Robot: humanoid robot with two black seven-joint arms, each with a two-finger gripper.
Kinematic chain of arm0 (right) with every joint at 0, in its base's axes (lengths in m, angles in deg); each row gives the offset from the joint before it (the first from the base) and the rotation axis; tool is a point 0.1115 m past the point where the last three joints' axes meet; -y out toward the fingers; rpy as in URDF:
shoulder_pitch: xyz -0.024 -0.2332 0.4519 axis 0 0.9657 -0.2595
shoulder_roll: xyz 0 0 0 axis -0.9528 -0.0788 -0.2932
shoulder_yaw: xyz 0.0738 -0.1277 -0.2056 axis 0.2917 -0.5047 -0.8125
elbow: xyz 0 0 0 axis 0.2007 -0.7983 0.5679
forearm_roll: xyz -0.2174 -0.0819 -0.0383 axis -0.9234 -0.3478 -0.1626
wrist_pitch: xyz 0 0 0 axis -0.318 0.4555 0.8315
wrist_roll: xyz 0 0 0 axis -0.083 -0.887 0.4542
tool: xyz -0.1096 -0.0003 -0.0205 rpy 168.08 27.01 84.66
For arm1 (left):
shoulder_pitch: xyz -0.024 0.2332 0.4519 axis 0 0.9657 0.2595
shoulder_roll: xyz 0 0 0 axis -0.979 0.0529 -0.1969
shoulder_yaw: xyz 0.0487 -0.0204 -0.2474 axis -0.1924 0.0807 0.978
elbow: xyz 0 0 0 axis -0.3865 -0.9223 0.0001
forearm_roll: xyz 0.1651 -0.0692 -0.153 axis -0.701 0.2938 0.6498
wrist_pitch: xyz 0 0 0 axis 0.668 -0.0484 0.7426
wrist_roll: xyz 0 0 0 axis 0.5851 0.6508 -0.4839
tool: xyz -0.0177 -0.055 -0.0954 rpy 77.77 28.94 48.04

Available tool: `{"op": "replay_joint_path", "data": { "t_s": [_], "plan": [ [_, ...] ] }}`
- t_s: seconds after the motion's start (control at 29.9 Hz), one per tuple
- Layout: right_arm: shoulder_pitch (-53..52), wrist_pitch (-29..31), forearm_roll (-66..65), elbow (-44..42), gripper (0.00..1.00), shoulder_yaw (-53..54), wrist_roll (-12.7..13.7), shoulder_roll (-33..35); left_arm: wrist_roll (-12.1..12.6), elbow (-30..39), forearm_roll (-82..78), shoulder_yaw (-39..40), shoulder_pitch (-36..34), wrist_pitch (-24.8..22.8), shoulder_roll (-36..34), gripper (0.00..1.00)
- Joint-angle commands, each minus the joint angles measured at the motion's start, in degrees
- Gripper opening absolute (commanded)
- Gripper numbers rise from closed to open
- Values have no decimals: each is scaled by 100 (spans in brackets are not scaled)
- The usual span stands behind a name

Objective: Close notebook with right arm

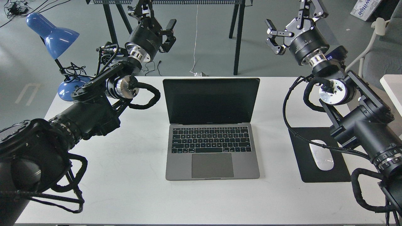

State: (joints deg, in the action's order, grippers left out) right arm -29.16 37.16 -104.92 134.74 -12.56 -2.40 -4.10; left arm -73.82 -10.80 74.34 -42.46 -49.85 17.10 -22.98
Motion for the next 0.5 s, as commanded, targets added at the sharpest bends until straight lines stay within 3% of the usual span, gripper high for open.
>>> {"op": "replay_joint_path", "data": {
  "t_s": [0.0, 0.13, 0.33, 0.47],
  "plan": [
    [-1, 5, 0, 0, 100, -8, 0, 8, 0, 0, -9, 1, 0, 46, 9, 100],
    [-1, 5, 0, 0, 100, 1, 0, 0, 0, 8, -149, -43, -9, 283, 27, 100],
    [-54, -39, -79, -53, 100, -140, 9, 35, 0, 8, -132, -35, 0, 231, 9, 100],
    [-536, -206, -97, -263, 100, -779, 9, 61, 0, 8, -132, -35, 0, 231, 9, 100]
  ]
}}
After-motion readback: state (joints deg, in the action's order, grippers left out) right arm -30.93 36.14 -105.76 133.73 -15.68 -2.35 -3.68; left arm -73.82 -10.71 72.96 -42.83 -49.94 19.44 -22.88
